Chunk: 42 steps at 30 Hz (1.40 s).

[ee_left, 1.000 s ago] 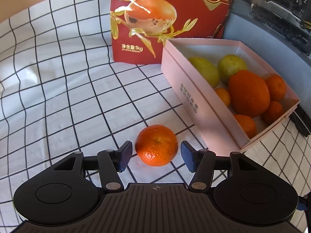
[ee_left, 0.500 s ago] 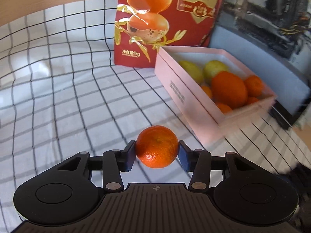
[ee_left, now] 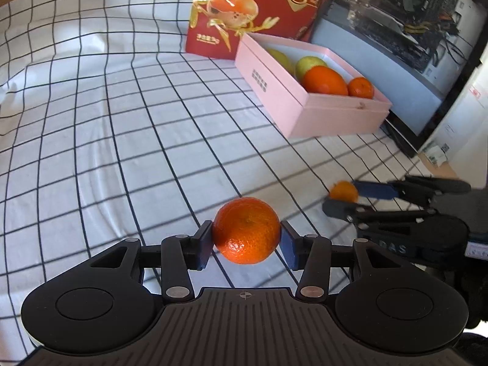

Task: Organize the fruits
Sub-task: 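Close the left gripper on a mandarin while the right gripper holds its small mandarin, then carry both mandarins over the pink box and open both grippers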

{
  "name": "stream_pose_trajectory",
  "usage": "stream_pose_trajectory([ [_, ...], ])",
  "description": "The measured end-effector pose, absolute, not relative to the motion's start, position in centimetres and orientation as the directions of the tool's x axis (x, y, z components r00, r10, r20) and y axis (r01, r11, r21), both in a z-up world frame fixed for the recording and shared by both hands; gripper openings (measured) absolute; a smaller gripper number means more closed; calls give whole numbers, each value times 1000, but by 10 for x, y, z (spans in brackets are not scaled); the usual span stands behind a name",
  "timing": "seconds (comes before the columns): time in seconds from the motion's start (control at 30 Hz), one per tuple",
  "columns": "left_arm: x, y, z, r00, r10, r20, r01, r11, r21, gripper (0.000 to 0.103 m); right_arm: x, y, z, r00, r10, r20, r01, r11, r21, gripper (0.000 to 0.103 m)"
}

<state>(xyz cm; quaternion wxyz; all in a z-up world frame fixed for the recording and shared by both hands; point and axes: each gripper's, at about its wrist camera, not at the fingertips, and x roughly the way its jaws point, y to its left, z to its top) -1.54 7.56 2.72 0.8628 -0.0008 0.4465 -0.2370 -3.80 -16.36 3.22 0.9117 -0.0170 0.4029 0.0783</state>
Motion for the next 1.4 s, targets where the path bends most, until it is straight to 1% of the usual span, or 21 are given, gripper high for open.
stream_pose_trajectory([
  [0.07,-19,72,25,471,-414,-779,420,882,-214,51,-40,-160,32,664,125,-737,-173,985,11,46],
  [0.23,-24,63,23,451,-424,-786,447,869,-212,51,-38,-158,34,659,122,-742,-182,983,0,28],
  [0.4,-20,61,23,443,-430,-787,450,866,-220,51,-41,-159,35,657,101,-747,-179,984,-25,28],
  [0.53,-15,58,31,458,-445,-770,447,864,-233,51,-41,-173,44,666,96,-740,-139,990,4,28],
  [0.67,9,44,69,516,-494,-700,472,846,-249,51,-37,-190,71,719,88,-689,-117,993,4,28],
  [0.83,51,6,136,627,-536,-565,522,828,-205,51,-11,-208,129,824,60,-563,-122,990,-73,28],
  [0.93,81,-22,158,655,-544,-524,524,827,-203,51,14,-224,161,855,56,-516,-109,991,-73,28],
  [1.03,108,-44,156,649,-545,-531,490,833,-256,51,38,-239,179,866,39,-499,-90,993,-78,28],
  [1.13,133,-64,134,610,-533,-587,441,843,-308,51,57,-251,187,869,37,-493,-83,994,-73,28],
  [1.23,149,-77,109,560,-527,-639,419,846,-331,51,76,-262,186,867,45,-497,-87,994,-62,28],
  [1.4,153,-74,103,581,-516,-630,397,855,-335,51,99,-274,167,847,72,-527,-100,995,-25,28],
])
